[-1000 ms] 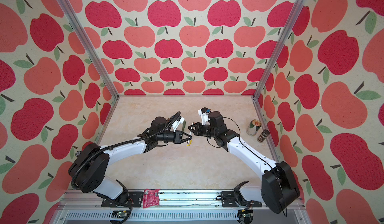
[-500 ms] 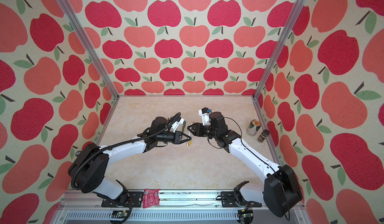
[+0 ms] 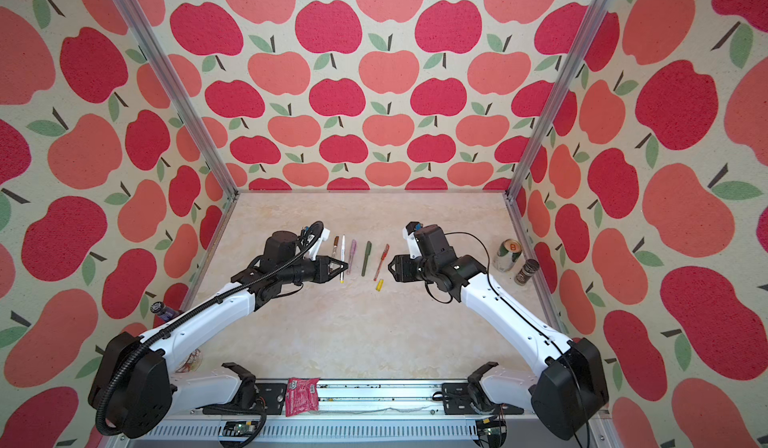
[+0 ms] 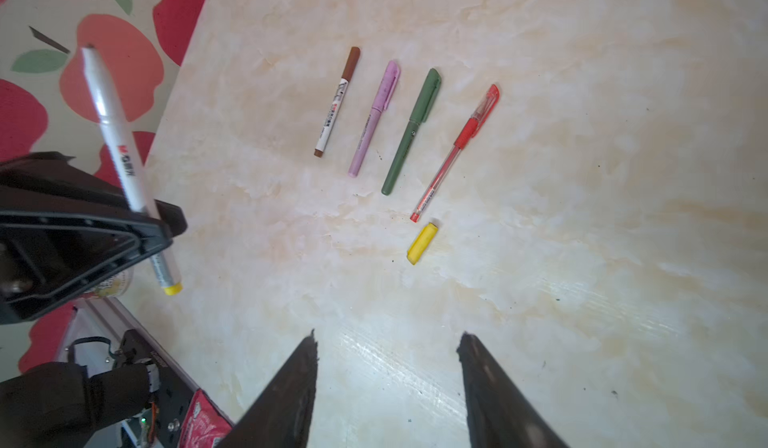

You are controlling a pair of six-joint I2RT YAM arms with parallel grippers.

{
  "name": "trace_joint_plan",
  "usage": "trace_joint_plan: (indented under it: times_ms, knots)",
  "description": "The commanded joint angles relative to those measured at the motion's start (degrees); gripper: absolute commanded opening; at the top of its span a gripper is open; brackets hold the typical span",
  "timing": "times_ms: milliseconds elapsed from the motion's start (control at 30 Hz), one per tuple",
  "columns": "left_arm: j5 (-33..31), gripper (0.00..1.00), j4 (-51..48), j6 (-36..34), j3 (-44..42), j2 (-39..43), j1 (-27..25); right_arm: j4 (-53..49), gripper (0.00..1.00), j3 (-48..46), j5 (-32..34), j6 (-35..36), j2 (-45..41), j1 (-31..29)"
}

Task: Insert the pens into the pen caps
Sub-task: 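Open the right gripper and draw it back from the white pen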

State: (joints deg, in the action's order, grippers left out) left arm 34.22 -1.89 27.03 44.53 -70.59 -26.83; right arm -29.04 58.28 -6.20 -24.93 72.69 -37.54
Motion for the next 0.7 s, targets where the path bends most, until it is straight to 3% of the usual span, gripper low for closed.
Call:
trace_joint_plan:
  times_ms: [0,333,667]
  knots:
    - [-3.3,0.03,-3.2,-1.6,-2.3,2.7,1.0,-6.2,0.59,3.4,6.5,5.4,3.8,-1.2]
    - [-6.0,0.04,-2.4,-2.3,-7.0,8.0,1.2,-8.7,0.73,13.6,11.6,1.5,22.3,-7.2]
    - [-4.5,0.04,0.0,-1.7,-9.0,10.7,2.1,-9.0,0.76,19.0,14.7,1.0,34.3,-9.1]
